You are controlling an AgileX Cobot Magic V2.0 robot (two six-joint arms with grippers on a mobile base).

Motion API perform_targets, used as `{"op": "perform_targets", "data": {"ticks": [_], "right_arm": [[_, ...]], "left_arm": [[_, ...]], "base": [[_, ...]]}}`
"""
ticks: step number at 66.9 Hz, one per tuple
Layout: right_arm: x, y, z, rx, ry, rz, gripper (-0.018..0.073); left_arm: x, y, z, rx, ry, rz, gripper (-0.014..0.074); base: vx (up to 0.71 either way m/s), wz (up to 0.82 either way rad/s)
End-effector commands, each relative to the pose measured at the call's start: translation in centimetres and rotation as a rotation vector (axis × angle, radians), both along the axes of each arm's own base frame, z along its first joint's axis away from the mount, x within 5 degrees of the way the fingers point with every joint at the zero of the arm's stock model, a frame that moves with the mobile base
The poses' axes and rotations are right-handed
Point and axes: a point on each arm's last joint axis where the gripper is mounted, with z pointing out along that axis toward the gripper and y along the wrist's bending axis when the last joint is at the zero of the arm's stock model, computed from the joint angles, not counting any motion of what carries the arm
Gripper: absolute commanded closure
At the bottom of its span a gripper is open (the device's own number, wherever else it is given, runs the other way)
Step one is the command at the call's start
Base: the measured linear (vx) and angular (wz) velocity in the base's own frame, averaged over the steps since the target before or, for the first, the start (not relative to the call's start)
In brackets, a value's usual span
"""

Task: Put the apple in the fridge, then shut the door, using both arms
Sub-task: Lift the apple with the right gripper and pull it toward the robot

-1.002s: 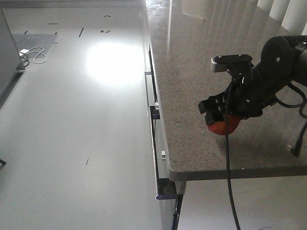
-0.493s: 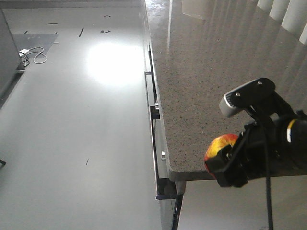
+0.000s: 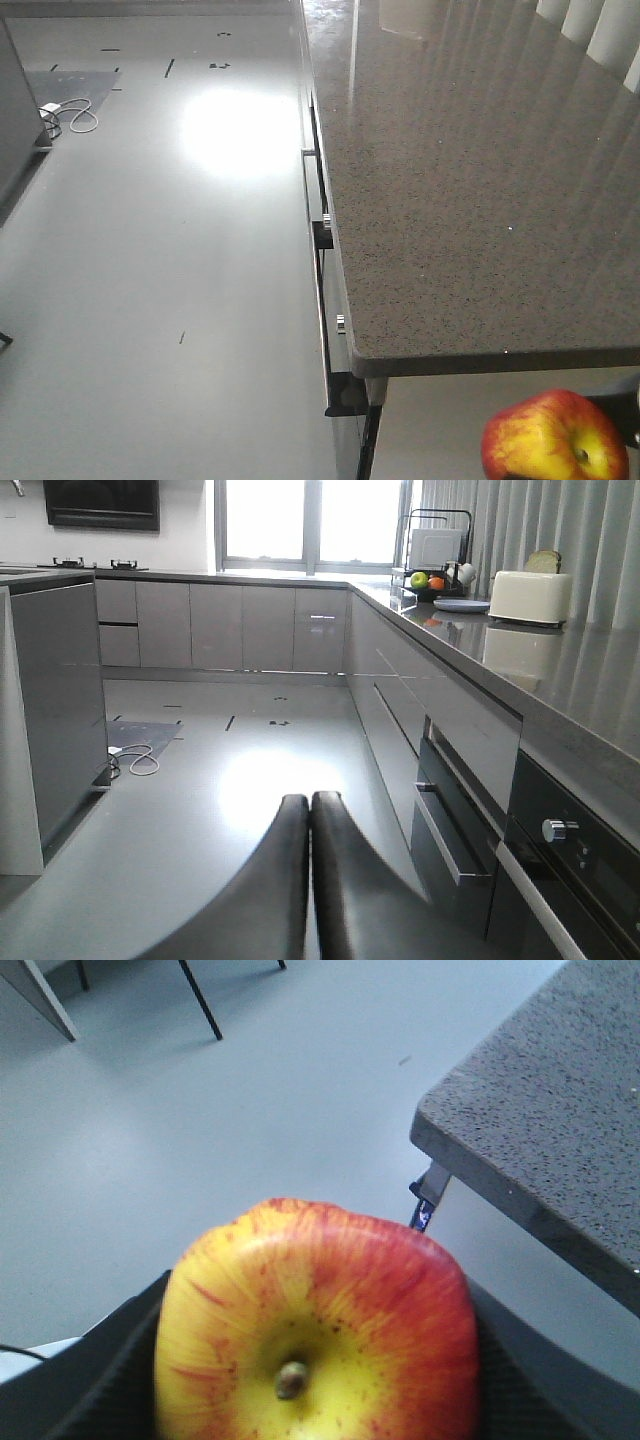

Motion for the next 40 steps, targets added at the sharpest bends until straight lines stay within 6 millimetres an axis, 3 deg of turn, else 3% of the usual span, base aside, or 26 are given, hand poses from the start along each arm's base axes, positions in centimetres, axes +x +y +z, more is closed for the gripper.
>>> {"op": "perform_targets", "data": {"ticks": [1, 18, 40], "right_arm": [[-1.0, -0.3, 1.0, 0.068, -0.078, 0.009, 0.0402], [-3.1, -1.1, 1.0, 0.081, -0.09, 0.035, 0.0402], [-3.1, -1.1, 1.0, 0.08, -0.09, 0.037, 0.0402]], "left_arm": [[-0.3, 0.0, 1.3, -0.001, -0.109, 0.0, 0.0603], [-0.3, 0.0, 1.3, -0.001, -0.109, 0.0, 0.0603], [-0.3, 0.0, 1.3, -0.001, -0.109, 0.0, 0.0603]], "base": [[0.0, 0.0], [0.0, 0.0], [0.0, 0.0]]}}
